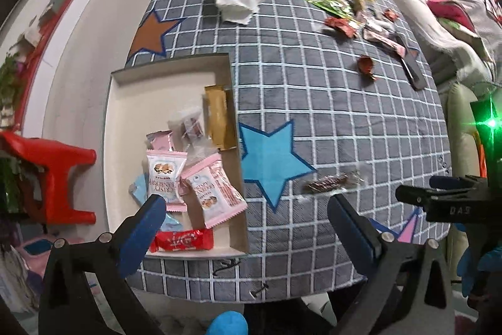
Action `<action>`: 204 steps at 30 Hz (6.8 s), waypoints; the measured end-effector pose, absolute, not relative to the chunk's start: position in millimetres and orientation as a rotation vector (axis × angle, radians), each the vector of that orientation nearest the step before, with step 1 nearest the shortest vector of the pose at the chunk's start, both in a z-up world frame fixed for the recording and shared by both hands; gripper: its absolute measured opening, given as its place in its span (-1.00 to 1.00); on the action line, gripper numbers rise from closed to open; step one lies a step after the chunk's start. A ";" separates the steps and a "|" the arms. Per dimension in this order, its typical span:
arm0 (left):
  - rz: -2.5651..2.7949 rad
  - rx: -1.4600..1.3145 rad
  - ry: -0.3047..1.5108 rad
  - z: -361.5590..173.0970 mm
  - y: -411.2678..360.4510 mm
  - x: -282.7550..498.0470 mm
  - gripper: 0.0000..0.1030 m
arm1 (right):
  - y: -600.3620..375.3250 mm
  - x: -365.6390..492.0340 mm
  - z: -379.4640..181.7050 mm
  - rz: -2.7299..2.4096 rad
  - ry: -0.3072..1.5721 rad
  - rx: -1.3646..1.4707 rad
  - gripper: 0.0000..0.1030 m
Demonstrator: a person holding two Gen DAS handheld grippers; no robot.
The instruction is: Organize snacks
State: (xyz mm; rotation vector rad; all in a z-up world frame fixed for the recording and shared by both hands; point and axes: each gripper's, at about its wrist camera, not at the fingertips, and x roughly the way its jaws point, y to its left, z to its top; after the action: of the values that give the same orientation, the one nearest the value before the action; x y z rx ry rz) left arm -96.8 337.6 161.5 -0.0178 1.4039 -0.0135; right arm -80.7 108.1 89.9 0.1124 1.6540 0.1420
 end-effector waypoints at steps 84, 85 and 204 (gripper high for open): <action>-0.055 0.099 1.512 -1.3 250.7 -26.2 1.00 | 16.2 85.7 41.0 0.018 1.519 0.025 1.00; -0.055 0.101 1.515 -3.5 250.8 -31.1 1.00 | 16.2 94.2 36.6 0.013 1.517 0.016 1.00; 0.315 -0.261 1.352 71.4 476.3 -74.2 0.99 | 363.3 47.8 53.7 0.604 1.586 -0.007 0.39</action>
State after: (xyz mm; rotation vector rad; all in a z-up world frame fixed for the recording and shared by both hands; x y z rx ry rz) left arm -74.2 476.3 71.4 -0.2606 1.3522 0.3150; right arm 47.8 363.3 53.7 -0.0071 1.5858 0.6036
